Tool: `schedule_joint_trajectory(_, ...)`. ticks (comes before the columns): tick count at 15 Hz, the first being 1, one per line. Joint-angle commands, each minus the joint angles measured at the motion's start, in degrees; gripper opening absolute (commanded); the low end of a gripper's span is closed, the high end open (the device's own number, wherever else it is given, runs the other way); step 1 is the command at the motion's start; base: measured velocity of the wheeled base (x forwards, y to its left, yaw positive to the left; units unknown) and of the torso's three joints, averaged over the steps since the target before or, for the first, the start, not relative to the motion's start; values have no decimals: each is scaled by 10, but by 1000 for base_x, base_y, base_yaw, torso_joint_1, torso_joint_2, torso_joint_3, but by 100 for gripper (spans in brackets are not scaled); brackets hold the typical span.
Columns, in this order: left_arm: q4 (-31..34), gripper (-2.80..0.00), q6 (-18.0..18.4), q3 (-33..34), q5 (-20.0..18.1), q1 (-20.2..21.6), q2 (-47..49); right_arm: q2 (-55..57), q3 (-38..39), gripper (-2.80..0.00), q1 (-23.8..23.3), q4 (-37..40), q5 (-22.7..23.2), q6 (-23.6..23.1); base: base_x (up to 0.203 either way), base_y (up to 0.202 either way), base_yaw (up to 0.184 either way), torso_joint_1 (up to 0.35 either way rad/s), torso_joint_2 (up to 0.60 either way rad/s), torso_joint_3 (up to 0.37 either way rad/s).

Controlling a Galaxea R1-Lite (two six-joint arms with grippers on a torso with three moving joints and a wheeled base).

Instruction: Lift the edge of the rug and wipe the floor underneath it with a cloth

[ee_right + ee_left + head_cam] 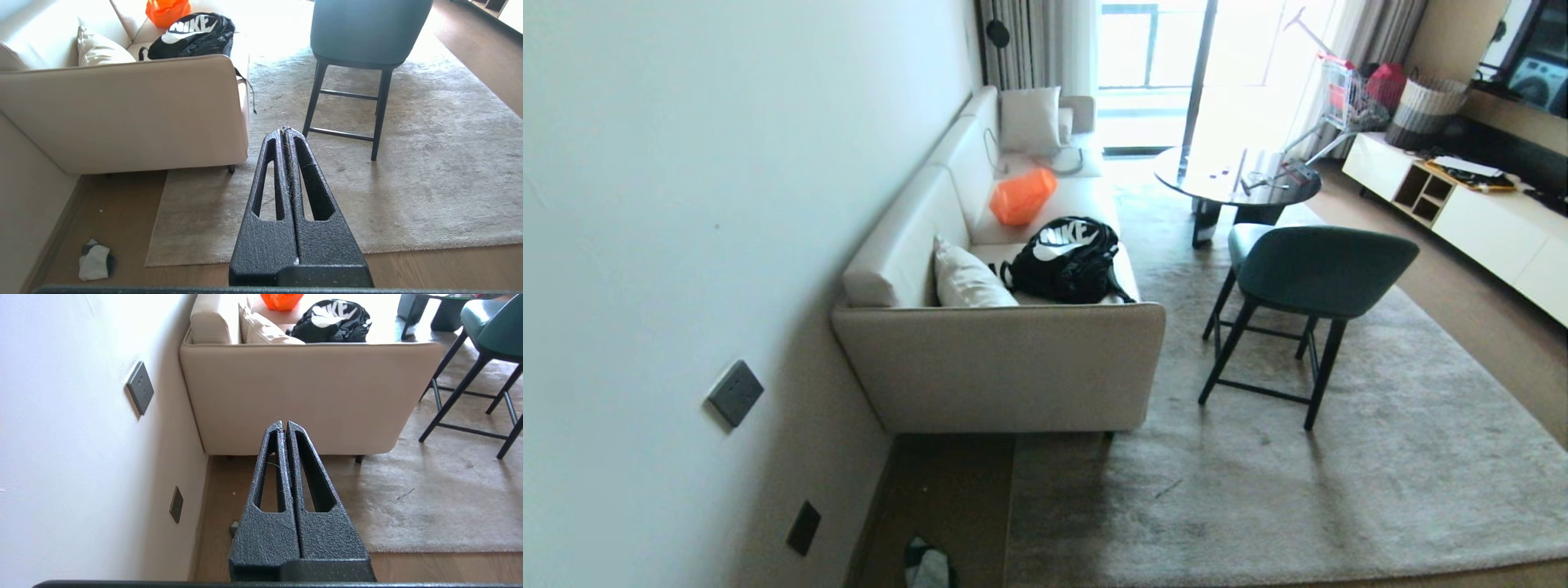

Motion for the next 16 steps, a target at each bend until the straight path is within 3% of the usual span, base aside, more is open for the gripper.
schedule_joint_trajectory(1,0,-280,0,0,0,0,0,1,0,-280,0,0,0,0,0,0,0,153,-358,-194)
schedule_joint_trajectory(11,0,-280,0,0,0,0,0,1,0,-280,0,0,0,0,0,0,0,145,-327,-185)
schedule_joint_trajectory(16,0,-280,0,0,0,0,0,1,0,-280,0,0,0,0,0,0,0,4,-6,-5)
